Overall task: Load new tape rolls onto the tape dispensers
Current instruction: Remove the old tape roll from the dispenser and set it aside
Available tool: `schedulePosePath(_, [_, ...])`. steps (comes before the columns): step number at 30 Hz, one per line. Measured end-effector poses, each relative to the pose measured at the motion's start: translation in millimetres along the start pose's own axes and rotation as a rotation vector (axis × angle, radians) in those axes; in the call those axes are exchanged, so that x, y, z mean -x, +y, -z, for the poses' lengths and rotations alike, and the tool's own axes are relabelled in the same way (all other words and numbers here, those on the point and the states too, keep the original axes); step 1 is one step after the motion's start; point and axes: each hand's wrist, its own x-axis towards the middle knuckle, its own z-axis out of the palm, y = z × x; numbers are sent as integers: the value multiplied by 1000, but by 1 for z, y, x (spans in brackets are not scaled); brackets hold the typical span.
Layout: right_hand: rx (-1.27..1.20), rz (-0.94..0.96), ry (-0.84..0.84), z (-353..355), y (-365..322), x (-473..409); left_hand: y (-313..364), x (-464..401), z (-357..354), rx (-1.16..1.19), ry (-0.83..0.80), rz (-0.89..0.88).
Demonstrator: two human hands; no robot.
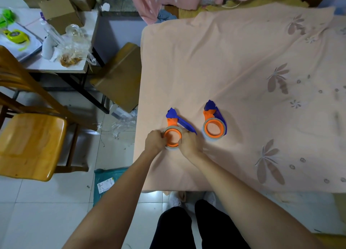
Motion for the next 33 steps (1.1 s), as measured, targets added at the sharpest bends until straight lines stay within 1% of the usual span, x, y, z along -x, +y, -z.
schedulePosePath(3, [50,-10,42,-1,-1,0,3,1,-5,-35,57,24])
schedulePosePath(7, [48,-10,94,2,-3,-2,10,6,-8,-56,134,57])
schedulePosePath(11, [-41,82,5,5,-2,-2,9,5,-7,9,154,63])
schedulePosePath(14, [57,156,-59,6,-4,-2,8,7,-2,52,142,61])
schedulePosePath(17, [192,221,-16,8,-9,-2,9,11,1,71,128,44])
schedulePosePath(20, [179,238,2,12,-14,-2,12,16,6,125,110,35])
schedulePosePath(23, [139,247,-16,23,-14,-1,21,22,20,81,134,95])
schedulePosePath(26, [118,263,-4,41,-13,1,27,20,38,66,207,18])
schedulePosePath(28, [121,260,9,57,-14,3,32,19,52,-49,261,-40])
schedulePosePath(33, [195,206,51,109,-7,7,62,20,89,-504,339,-235])
